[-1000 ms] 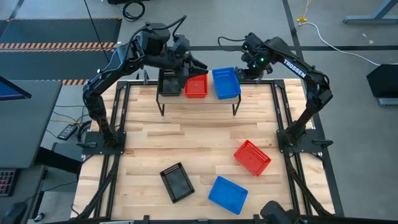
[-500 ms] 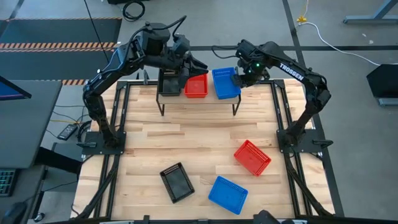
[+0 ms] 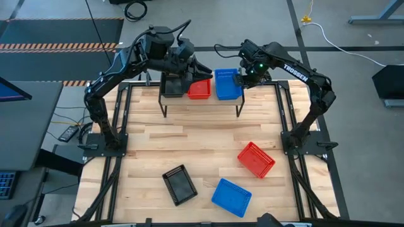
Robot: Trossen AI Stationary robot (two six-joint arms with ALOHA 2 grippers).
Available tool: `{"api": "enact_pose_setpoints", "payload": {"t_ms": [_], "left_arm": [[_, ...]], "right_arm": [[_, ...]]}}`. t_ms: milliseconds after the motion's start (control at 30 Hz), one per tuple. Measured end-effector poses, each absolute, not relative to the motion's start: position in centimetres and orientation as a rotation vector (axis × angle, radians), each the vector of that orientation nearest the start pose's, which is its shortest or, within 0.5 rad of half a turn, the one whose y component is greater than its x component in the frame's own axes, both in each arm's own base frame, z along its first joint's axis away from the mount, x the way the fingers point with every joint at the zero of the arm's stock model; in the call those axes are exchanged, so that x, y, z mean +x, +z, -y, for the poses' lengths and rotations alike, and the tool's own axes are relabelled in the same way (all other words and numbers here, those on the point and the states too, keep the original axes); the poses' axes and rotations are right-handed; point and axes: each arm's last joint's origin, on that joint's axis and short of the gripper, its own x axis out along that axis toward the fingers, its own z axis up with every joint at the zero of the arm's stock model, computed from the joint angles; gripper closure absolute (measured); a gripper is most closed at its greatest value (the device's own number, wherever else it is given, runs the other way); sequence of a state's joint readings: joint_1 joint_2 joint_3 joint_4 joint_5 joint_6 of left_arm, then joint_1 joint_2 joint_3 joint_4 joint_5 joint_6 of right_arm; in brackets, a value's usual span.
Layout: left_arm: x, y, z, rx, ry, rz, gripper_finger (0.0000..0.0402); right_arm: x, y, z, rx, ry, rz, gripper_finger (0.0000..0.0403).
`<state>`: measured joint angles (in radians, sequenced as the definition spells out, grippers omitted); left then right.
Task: Stack baskets on shelf by color
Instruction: Stack the right blue bin on the blue bin on the shelf, then stack the black bin on the stacked black bins on the shelf
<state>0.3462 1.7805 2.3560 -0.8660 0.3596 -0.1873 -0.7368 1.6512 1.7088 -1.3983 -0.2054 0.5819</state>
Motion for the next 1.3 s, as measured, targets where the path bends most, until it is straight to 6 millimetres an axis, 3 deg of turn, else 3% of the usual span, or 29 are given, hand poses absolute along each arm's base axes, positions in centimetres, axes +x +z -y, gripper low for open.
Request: {"api": "enact_pose_setpoints", "payload": {"t_ms": [400, 600, 900, 1300], "left_arm": [[32.2, 51.7, -10.4, -0.293, 0.010, -0.289, 0.0285], [31.8, 51.3, -10.3, -0.310, 0.015, -0.344, 0.0285], [31.3, 49.5, -8.3, -0.317, -0.009, -0.562, 0.0285], [31.6, 47.5, -3.7, -0.331, 0.098, -0.788, 0.0285]], "right_arm": [[23.2, 34.9, 19.6, 1.088, -0.747, -1.073, 0.0268], [21.5, 36.1, 18.2, 1.056, -0.762, -1.128, 0.0268], [20.6, 39.2, 12.7, 0.920, -0.475, -1.124, 0.0268], [23.6, 38.4, 4.8, 0.419, 0.057, -1.303, 0.0268]]}}
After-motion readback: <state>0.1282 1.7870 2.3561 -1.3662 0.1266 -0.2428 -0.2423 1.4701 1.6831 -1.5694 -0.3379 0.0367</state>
